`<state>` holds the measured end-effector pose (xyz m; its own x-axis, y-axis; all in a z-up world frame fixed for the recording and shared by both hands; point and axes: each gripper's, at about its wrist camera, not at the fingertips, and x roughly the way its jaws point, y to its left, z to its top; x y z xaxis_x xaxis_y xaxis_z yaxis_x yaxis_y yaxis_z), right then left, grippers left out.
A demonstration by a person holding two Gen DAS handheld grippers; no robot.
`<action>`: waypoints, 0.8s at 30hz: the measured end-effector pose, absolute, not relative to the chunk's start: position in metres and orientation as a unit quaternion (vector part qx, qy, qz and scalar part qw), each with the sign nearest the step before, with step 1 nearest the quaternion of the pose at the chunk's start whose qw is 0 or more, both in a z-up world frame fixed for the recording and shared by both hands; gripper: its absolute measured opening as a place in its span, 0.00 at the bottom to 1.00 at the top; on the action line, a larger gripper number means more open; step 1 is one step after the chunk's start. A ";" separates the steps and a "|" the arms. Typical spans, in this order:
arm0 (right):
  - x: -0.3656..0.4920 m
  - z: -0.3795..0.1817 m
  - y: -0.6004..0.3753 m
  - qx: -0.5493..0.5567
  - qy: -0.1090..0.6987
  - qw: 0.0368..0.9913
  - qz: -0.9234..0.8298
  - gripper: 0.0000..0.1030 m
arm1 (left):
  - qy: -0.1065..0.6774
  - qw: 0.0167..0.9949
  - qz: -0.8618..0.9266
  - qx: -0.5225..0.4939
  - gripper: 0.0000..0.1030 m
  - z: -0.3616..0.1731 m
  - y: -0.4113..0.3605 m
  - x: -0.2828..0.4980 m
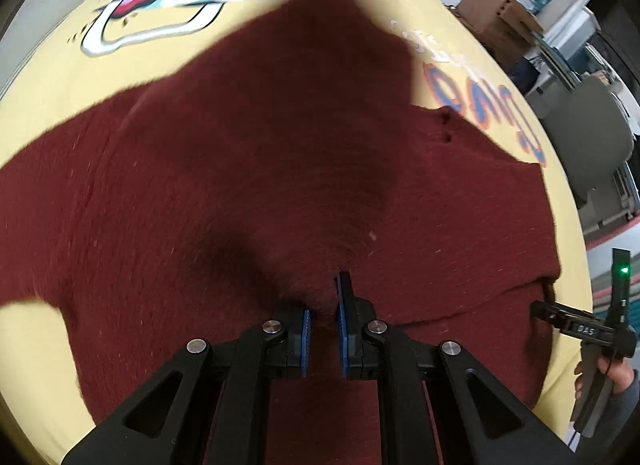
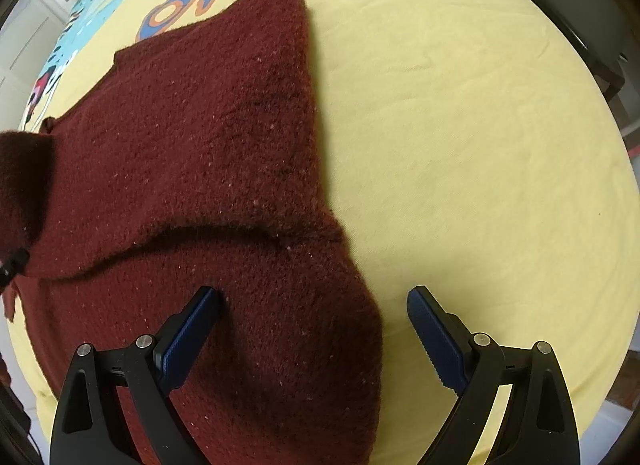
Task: Fold small clothes
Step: 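Lay the held sleeve across the sweater body with the left gripper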
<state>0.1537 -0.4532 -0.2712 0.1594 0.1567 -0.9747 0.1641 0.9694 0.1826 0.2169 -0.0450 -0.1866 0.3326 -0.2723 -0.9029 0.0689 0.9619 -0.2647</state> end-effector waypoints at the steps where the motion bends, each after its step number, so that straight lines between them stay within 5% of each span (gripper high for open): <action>1: 0.157 -0.272 -0.449 0.123 0.649 0.751 -0.003 0.93 | 0.571 0.809 -0.103 -0.094 0.09 -0.187 -0.043 0.211; 11: 0.163 -0.276 -0.434 0.119 0.651 0.749 -0.002 0.93 | 0.598 0.791 -0.084 -0.092 0.15 -0.194 -0.035 0.213; 15: 0.164 -0.276 -0.430 0.118 0.650 0.751 0.001 0.93 | 0.606 0.789 -0.059 -0.078 0.45 -0.192 -0.022 0.212; 17: 0.165 -0.275 -0.427 0.113 0.648 0.753 0.003 0.93 | 0.601 0.795 -0.044 -0.071 0.52 -0.185 -0.013 0.213; 21: 0.167 -0.270 -0.417 0.096 0.642 0.761 0.004 0.93 | 0.581 0.810 -0.013 -0.081 0.91 -0.168 0.014 0.224; 24: 0.168 -0.266 -0.407 0.090 0.639 0.764 0.011 0.93 | 0.577 0.812 -0.007 -0.093 0.94 -0.158 0.034 0.240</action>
